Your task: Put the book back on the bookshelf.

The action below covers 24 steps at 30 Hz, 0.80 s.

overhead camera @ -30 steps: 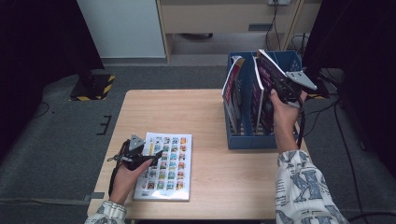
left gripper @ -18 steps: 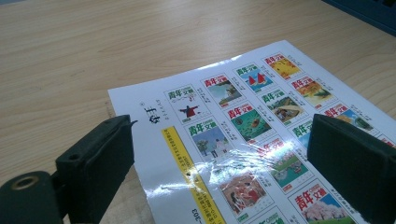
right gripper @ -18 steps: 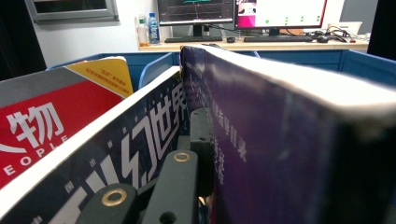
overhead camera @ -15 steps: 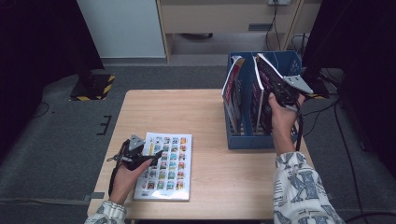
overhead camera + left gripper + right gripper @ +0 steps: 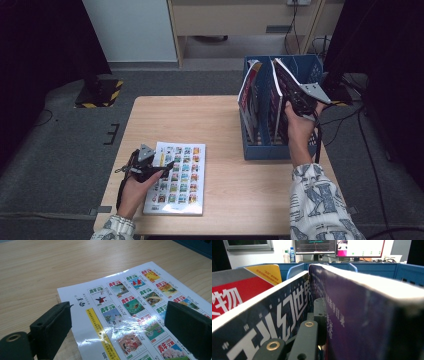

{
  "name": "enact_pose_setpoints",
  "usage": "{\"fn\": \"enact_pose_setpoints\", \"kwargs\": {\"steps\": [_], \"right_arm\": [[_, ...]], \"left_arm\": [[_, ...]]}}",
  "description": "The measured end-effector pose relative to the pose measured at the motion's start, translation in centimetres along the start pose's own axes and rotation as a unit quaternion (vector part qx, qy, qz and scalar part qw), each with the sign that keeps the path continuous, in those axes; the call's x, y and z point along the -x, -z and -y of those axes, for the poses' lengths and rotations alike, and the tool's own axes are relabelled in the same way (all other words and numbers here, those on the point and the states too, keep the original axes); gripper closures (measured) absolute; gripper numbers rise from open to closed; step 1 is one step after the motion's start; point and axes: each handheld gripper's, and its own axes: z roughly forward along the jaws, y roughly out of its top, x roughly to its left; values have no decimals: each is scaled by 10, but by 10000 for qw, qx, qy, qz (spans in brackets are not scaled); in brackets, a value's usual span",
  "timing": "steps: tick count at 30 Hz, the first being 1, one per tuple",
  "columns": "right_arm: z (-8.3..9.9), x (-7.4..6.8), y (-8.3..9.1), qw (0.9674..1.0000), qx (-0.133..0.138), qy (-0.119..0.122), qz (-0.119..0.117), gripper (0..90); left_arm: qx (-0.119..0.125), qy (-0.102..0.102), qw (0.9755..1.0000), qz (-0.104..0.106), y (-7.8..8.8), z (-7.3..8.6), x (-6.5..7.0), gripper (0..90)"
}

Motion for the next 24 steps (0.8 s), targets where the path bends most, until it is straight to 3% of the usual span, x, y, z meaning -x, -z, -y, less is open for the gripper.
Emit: {"fn": "enact_pose_setpoints", "kwargs": {"steps": [17, 24], "right_arm": [[15, -1, 8, 9998, -21, -92, -180, 828], [17, -2, 13, 9996, -65, -5, -277, 826]], "left_arm": [[7, 0, 10000, 8, -1, 0, 1, 77], [7, -11, 10000, 5, -1, 0, 2, 78]]}}
